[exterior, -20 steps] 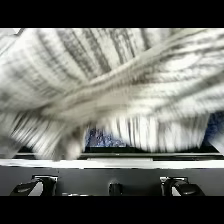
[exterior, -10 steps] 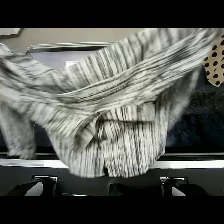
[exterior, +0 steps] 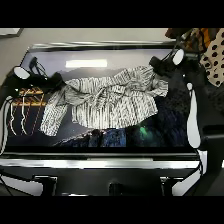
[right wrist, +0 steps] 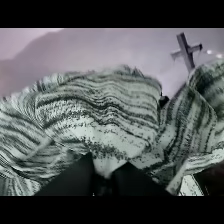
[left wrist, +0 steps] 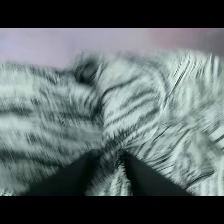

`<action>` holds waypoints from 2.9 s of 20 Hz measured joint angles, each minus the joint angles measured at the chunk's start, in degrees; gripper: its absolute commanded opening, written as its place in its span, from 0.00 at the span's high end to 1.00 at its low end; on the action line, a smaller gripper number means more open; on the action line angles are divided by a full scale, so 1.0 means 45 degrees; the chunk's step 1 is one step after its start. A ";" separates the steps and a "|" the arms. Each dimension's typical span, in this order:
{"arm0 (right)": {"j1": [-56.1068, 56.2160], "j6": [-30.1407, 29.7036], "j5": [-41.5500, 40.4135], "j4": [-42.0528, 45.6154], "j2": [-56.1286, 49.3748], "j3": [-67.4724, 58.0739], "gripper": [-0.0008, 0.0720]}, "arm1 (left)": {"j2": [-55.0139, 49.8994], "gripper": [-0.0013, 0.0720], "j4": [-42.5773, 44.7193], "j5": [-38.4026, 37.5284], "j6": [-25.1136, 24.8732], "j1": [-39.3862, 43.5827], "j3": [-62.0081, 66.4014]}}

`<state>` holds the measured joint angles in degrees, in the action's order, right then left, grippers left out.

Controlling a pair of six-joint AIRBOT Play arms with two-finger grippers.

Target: Fold the clothes and pants, and hang the long-sleeved shirts on hangers.

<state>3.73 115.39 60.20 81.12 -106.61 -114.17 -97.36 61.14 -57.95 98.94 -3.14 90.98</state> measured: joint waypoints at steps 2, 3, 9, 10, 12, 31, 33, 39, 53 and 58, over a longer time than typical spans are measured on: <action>-0.0078 -0.0204 0.0321 -0.0146 -0.0403 -0.0005 0.20 | -0.0452 0.04 -0.0199 -0.0117 -0.0044 0.0010 -0.0005; -0.0199 -0.0457 0.0583 -0.0189 -0.0418 -0.0005 0.14 | -0.0491 0.04 -0.0228 -0.0257 -0.0073 -0.0073 0.0019; -0.2652 -0.3415 0.3589 -0.0719 0.0544 0.0024 0.11 | 0.1025 0.04 -0.0277 -0.1797 -0.1355 -0.1263 -0.0695; -0.3211 -0.4002 0.4240 -0.1185 0.0607 0.0189 0.11 | 0.1457 0.04 -0.0277 -0.1904 -0.1656 -0.1423 -0.1273; -0.4109 -0.4988 0.5163 -0.2297 0.0670 0.0903 0.11 | 0.2215 0.04 -0.0287 -0.1783 -0.2045 -0.1613 -0.2705; -0.3128 -0.7504 0.4507 -0.5780 -0.0937 0.4721 0.94 | 0.2837 0.04 -0.1273 -0.0078 -0.2919 -0.1044 -0.7082; -0.3089 -0.7344 0.4765 -0.5678 -0.0767 0.4726 0.94 | 0.2526 0.04 -0.1268 0.0005 -0.2953 -0.0680 -0.7091; -0.3070 -0.6936 0.5362 -0.5853 -0.0578 0.4726 0.94 | 0.1705 0.22 -0.1734 0.0675 -0.2997 0.0146 -0.7067; -0.2463 -0.6154 0.1107 -0.8233 0.3283 -0.0583 0.95 | 0.2982 0.96 -0.2764 -0.0340 -0.3954 0.0301 0.2006; -0.2463 -0.5931 -0.1156 -0.6572 0.7339 -0.1637 0.95 | 0.5406 0.96 -0.2268 -0.0121 -0.3570 0.0301 0.5464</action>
<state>-7.35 88.71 55.00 51.55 -73.58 -121.54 -73.03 50.94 -58.50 82.87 -1.78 115.57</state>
